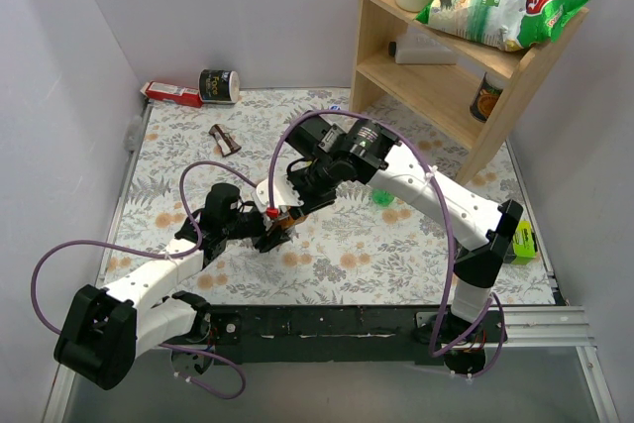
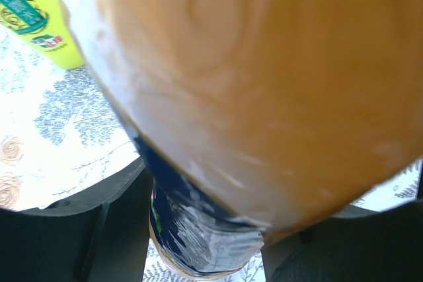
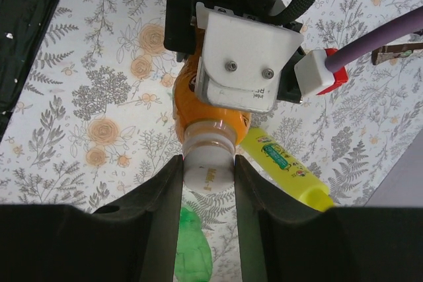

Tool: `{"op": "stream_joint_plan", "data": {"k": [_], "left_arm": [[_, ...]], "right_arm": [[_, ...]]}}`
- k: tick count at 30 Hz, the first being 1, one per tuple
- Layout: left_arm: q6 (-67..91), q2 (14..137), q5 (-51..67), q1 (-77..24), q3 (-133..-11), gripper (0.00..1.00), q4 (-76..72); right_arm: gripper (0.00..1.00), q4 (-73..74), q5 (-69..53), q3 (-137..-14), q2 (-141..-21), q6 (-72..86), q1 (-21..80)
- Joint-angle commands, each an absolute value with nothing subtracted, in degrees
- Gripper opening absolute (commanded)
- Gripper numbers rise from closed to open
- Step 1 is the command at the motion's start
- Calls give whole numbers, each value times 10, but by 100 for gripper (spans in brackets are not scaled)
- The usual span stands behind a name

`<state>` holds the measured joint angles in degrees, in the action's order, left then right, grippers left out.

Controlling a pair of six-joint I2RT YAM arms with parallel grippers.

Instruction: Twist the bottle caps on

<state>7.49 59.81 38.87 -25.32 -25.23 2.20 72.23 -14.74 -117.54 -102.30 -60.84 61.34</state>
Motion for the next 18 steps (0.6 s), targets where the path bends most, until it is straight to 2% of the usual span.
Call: {"op": "stream_joint_plan", "data": {"k": [1,6,18], "left_arm": [[87,570,381,-255,-265,0,-60],[127,560,377,-255,-246,0,-108],[173,510,331,-262,-184,0,-227]], "right_arm": [[28,747,-125,-1164,-1027,-652,624],[27,749,-116,-1165,-1036,-634,624],[24,746,-185,-1210,-1096,-422,612]]}}
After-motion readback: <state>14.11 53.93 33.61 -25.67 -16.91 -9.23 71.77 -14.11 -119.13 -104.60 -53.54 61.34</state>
